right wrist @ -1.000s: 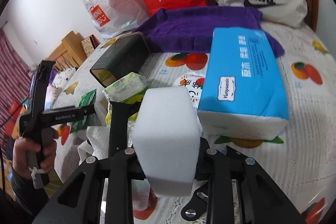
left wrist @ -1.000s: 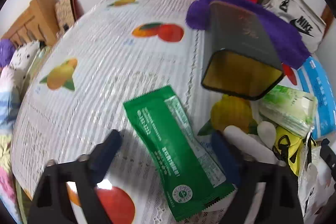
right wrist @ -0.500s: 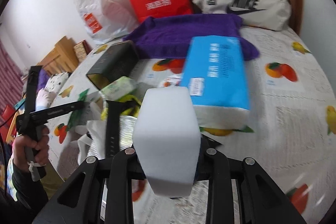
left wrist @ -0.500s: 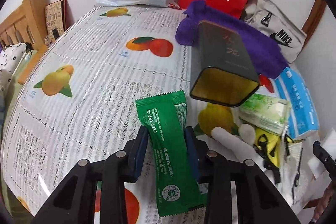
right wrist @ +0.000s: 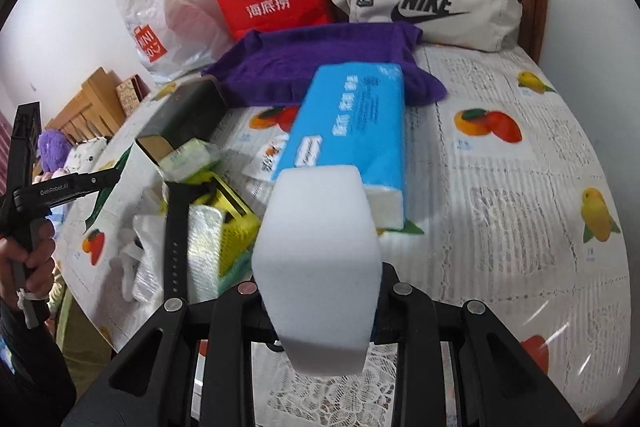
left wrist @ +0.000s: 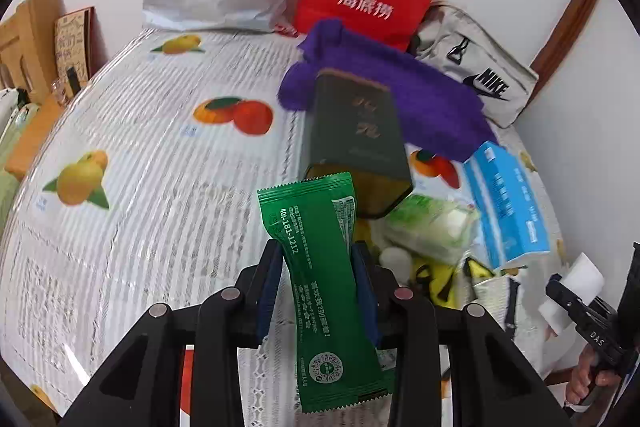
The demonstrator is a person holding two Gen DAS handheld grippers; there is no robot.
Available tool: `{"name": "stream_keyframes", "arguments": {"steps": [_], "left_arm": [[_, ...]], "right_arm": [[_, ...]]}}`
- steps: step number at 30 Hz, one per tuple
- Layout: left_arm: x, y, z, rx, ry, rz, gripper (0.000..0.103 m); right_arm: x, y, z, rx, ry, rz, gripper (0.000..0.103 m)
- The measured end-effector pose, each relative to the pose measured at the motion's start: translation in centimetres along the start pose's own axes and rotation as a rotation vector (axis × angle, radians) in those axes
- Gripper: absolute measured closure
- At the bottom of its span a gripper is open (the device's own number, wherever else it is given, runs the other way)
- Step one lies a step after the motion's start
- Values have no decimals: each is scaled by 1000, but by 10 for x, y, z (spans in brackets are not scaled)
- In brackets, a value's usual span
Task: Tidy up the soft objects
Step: 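Place the sponge on the purple towel with the right tool while the left tool carries the sachet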
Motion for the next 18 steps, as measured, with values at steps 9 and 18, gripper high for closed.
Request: {"name": "stream_keyframes", "arguments": {"steps": [9,18], "left_arm": [[19,-32,17,-35,-7,34,69],[17,-87,34,-86,-3,56,69]], "right_arm": [[13,-42,-9,41,-20,43,74],[4,-112,-12,81,12,63,74]]}}
Point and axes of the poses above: each gripper's, at about its wrist camera, not at the fingertips, and x roughly against the way its jaws point, z to its right, y to its underside, the point moved 2 cm from there along -x, roughly the way its jaws point, and after that the axes turned 10 degrees about -z, right-handed, at the moved point
